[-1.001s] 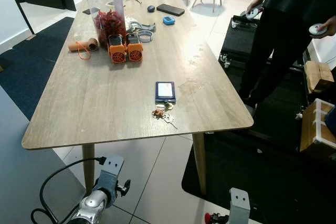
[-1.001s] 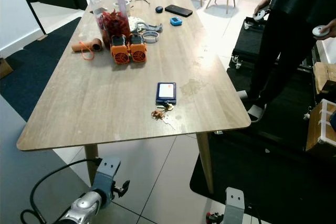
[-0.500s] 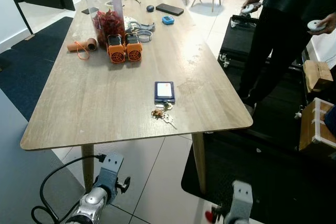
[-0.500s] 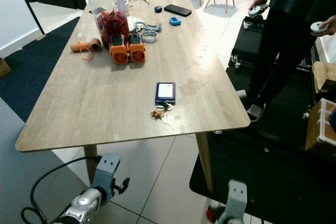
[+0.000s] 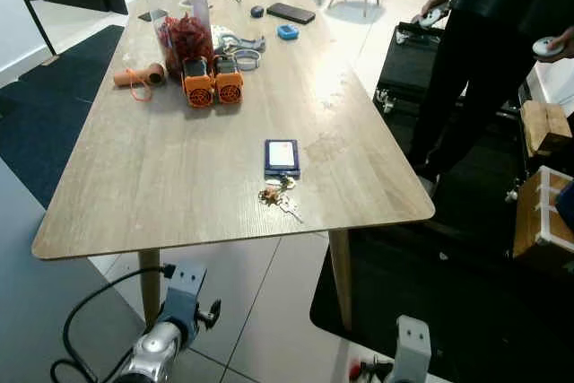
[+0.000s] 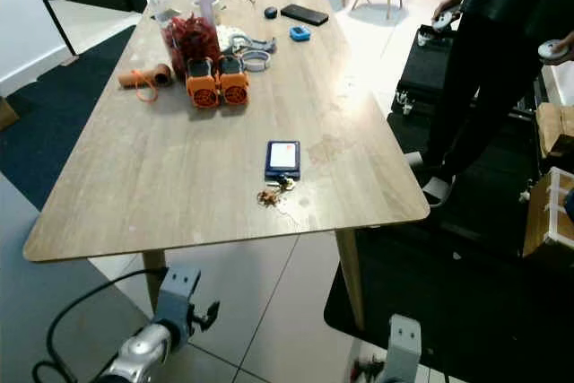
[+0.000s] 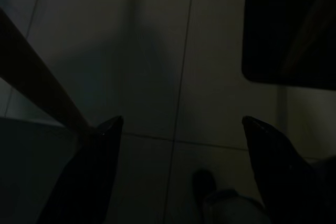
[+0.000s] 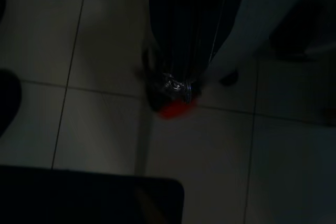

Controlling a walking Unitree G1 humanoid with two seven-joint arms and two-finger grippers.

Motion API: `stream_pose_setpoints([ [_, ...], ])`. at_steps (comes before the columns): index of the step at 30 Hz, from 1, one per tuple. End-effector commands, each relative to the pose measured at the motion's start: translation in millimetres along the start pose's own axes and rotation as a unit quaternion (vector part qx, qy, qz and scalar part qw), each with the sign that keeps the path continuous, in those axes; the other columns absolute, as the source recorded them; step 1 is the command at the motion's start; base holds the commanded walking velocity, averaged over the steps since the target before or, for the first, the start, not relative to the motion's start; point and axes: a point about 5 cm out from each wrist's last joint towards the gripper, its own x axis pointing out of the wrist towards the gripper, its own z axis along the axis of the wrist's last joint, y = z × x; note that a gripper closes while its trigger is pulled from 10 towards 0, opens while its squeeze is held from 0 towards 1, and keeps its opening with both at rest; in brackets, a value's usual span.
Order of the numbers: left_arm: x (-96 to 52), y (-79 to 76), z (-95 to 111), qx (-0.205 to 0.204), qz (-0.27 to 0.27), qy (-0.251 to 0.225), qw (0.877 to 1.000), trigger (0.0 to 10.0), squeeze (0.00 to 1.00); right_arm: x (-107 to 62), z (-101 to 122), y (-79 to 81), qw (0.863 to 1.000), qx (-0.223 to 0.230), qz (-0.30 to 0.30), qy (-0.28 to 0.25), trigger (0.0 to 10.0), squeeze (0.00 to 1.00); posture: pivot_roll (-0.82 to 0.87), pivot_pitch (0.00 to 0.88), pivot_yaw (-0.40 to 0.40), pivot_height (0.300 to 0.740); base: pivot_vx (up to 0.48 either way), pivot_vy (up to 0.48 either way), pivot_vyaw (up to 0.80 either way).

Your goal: Hang keys on a hook

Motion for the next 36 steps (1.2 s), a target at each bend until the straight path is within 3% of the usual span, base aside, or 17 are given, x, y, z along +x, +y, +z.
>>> stream_pose_setpoints([
  [1, -2.8, 8.5, -3, 0.013, 0.005, 0.009, 1.000, 10.0, 0.00, 0.2, 2, -0.5, 1.000, -0.003, -0.001, -0.003, 10.0, 0.00, 0.09, 0.035, -0.010, 0.740, 0.000, 0.000, 0.00],
  [14, 0.5, 8.0, 4, 0.015, 0.003, 0.004, 1.000, 10.0, 0.00, 3.4, 12, 2.6, 1.000, -0.005, 0.002, -0.008, 10.0, 0.00, 0.09, 0.034, -0.009, 0.740, 0.000, 0.000, 0.00],
  [36, 1.9, 5.7, 5, 0.015, -0.002, 0.010, 1.000, 10.0, 0.00, 2.0, 4, 1.5, 1.000, -0.018, 0.001, 0.011, 10.0, 0.00, 0.09, 0.010, -0.010, 0.740, 0.000, 0.000, 0.00],
])
